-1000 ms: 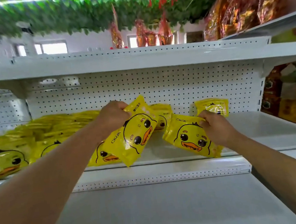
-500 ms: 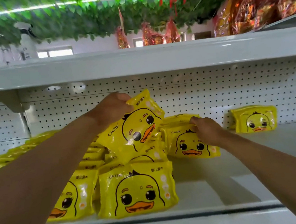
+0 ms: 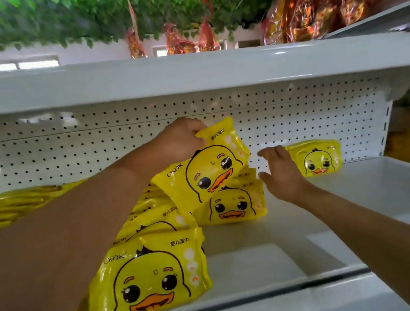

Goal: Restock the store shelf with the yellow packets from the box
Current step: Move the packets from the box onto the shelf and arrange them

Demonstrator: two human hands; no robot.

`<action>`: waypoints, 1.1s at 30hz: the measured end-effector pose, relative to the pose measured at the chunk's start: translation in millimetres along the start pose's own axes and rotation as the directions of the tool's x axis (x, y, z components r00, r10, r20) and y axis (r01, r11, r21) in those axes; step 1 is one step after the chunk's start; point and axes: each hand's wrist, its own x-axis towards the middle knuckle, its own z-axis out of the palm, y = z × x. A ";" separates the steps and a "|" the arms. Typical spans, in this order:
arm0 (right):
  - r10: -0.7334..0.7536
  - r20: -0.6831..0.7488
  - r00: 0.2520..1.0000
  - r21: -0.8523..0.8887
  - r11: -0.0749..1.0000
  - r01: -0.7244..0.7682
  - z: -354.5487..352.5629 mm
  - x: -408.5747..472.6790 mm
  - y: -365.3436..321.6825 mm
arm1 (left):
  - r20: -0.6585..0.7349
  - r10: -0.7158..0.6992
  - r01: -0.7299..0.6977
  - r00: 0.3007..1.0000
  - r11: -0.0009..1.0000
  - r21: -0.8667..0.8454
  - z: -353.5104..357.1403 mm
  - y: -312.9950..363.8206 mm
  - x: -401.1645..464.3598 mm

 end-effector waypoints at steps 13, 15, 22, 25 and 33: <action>0.208 0.189 0.960 -0.057 0.978 -0.200 -26.3 -47.6 45.6 | 0.382 -0.110 -0.035 0.917 0.935 0.352 111.9 -17.8 32.3; 0.229 0.181 0.956 -0.050 0.973 -0.224 -23.1 -49.7 47.3 | 0.307 -0.086 -0.029 0.948 0.936 0.351 117.5 -25.6 35.5; 0.226 0.170 0.959 -0.008 0.974 -0.227 -20.7 -58.5 39.6 | 0.108 -0.018 -0.015 0.994 0.957 0.291 124.2 -40.4 36.5; 0.198 0.172 0.965 -0.001 0.980 -0.200 -27.7 -66.1 35.0 | 0.029 0.000 -0.009 1.000 0.946 0.323 120.4 -41.5 28.4; 0.136 0.181 0.974 -0.019 0.991 -0.135 -62.7 -102.8 21.7 | -0.005 0.043 -0.035 0.999 0.876 0.481 100.7 -11.0 -13.3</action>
